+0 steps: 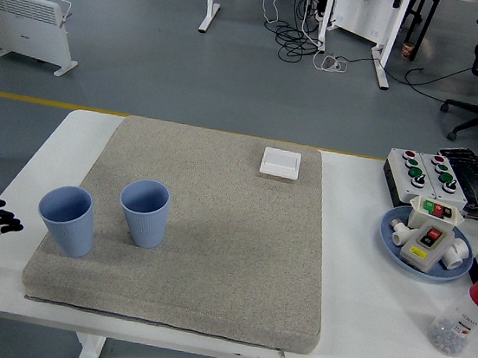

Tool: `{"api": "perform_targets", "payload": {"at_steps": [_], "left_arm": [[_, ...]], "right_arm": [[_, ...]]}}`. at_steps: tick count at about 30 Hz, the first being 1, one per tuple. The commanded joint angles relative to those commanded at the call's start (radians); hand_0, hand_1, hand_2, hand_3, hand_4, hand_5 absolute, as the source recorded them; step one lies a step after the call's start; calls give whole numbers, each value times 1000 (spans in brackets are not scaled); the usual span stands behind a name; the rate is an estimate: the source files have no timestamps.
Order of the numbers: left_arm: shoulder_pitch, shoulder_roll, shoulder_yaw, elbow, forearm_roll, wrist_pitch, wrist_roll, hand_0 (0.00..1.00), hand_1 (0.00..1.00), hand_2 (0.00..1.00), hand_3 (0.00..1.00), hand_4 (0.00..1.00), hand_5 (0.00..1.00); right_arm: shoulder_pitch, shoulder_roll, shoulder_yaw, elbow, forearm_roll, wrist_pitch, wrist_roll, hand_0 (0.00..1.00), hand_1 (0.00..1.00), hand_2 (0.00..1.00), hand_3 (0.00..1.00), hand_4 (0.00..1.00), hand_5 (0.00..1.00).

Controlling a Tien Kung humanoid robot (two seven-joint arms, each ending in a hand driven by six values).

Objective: Push cup pick cup insert cup

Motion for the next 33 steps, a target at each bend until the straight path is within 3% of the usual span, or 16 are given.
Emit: {"api": "perform_targets", "payload": {"at_steps": [5,9,13,22,33], "left_arm": [[9,3,48,16,130,7,-75,553,526,474,449,612,998],[20,9,73,29,145,11,-125,555,526,475,443,608,998],[16,21,110,37,141,11,-123,555,526,475,443,608,998],[-30,-3,145,101,151,15,-98,563,532,479,445,606,998],[-108,-10,175,165,148,21,-80,588,535,472,443,611,998]], "right_arm": [[-1,0,0,0,-2,0,-1,744,696,682,581,186,542],[-3,0,-1,0,-1,-1,-2,743,696,682,581,185,542],[-5,0,1,0,-4,-1,-3,743,696,682,581,185,542],[-11,2,-2,0,-6,-1,-4,744,696,682,581,185,542],[-8,2,-8,0,8,0,-2,743,696,681,581,184,542]]}}
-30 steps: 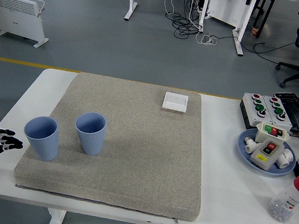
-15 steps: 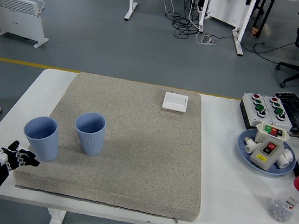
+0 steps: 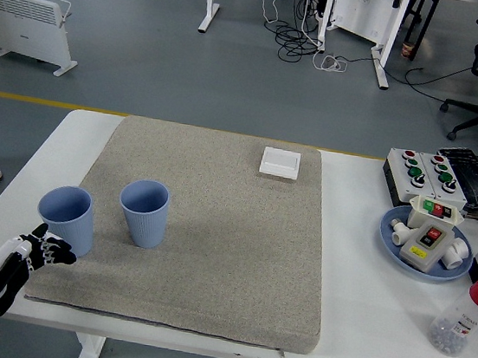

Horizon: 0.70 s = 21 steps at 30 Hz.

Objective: Push cup pick cup insert cup

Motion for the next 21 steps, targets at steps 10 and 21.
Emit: {"api": "perform_targets", "payload": {"at_steps": [10,21], "left_arm": [[-45,-4,27,38,-4,-2,18,588,536,475,444,611,998],[-76,-7,41,78,-9,-3,23,607,540,476,444,608,998]], "right_arm": [[4,0,-3,0,7,0,2,744,696,681,581,184,542],[5,0,-6,0,8,0,2,745,696,681,581,185,541]]}}
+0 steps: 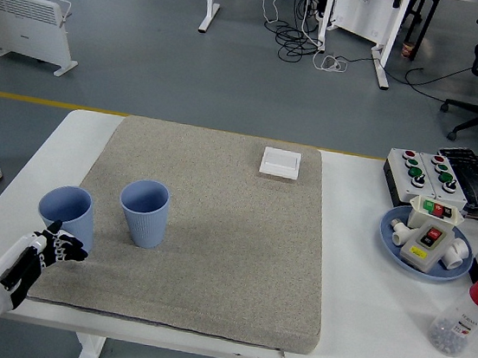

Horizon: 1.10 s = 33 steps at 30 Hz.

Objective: Push cup pick cup insert cup

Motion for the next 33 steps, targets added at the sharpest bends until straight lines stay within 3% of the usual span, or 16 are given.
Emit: {"api": "perform_targets", "payload": {"at_steps": [15,33], "left_arm": [[-37,12,16,53,32,-4,11,621,541,473,444,600,998],[-20,18,-6,69,61,-8,5,646,548,472,442,596,998]], "right_arm": [[2,0,-1,0,1,0,0,746,695,681,581,184,540],[2,0,0,0,1,0,0,746,695,681,581,185,541]]}}
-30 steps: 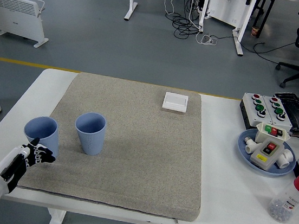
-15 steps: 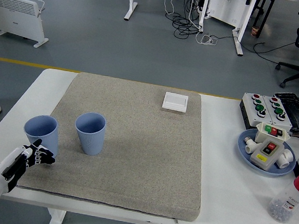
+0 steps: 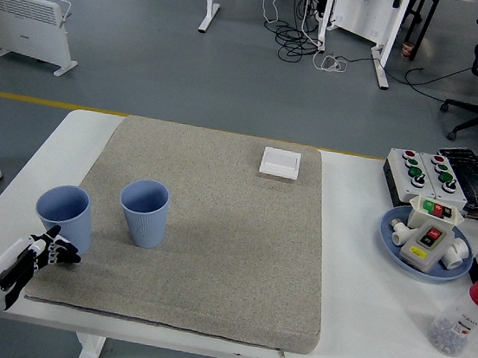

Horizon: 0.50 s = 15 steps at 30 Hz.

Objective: Push cup pick cup insert cup

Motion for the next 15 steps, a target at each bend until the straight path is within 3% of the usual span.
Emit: {"api": "perform_targets", "payload": {"at_steps": [15], "left_arm": [[-2,1,-12,17,-11,4,-12,653,547,471,442,596,998]], "right_arm": [[-8,1,-2,0,0,-1,-1,746,695,682,581,186,540]]}}
